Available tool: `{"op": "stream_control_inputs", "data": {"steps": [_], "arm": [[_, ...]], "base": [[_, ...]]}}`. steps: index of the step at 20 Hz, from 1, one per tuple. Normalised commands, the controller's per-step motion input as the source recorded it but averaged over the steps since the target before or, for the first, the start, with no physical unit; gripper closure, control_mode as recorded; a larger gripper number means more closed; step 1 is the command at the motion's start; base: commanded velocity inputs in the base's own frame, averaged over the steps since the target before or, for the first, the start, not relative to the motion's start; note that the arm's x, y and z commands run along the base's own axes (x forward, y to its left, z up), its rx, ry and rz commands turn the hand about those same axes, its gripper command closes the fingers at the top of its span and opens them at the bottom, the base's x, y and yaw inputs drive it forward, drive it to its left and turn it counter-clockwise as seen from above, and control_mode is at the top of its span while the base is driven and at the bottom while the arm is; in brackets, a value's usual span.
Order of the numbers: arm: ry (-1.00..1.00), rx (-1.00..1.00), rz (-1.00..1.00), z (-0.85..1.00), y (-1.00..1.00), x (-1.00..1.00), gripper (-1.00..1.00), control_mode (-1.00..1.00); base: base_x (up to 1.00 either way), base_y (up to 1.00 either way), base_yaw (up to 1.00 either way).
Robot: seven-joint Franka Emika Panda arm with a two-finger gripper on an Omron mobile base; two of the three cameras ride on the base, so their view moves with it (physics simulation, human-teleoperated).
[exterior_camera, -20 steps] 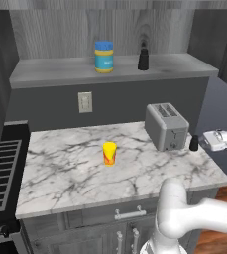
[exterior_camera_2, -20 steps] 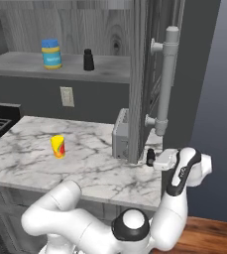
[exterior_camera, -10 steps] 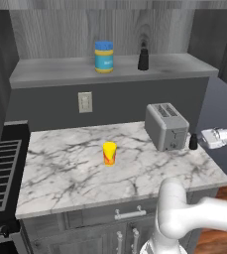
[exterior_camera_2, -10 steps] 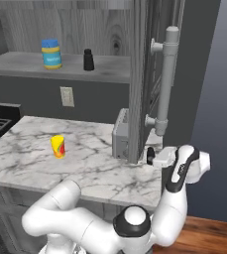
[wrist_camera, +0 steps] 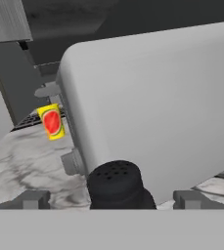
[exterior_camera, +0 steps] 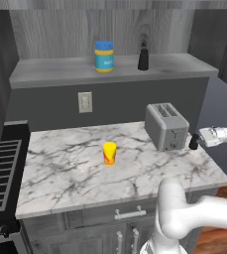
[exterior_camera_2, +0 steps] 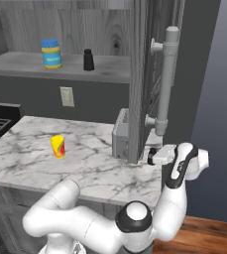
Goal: There are various items on the counter. Only move the condiments/shakers into the cabinet.
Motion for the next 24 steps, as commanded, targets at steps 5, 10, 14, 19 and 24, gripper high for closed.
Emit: {"op": "stream_control_inputs", "data": {"steps": [5,10,14,19,24], "arm": [[0.00,0.00,0.00,-0.11,0.00,0.06,-1.00,-1.00],[0.00,0.00,0.00,-0.06,0.00,0.00,1.00,-1.00],[0.00,0.00,0.00,0.00,0.00,-0.06,1.00,-1.00],[-0.01,0.04,-0.01,0.03,-0.13,-0.71,1.00,-1.00],[-0.02,0.10,-0.04,0.00,-0.08,-1.00,1.00,-1.00]], "base": [[0.00,0.00,0.00],[0.00,0.00,0.00],[0.00,0.00,0.00],[0.00,0.00,0.00],[0.00,0.00,0.00]]}}
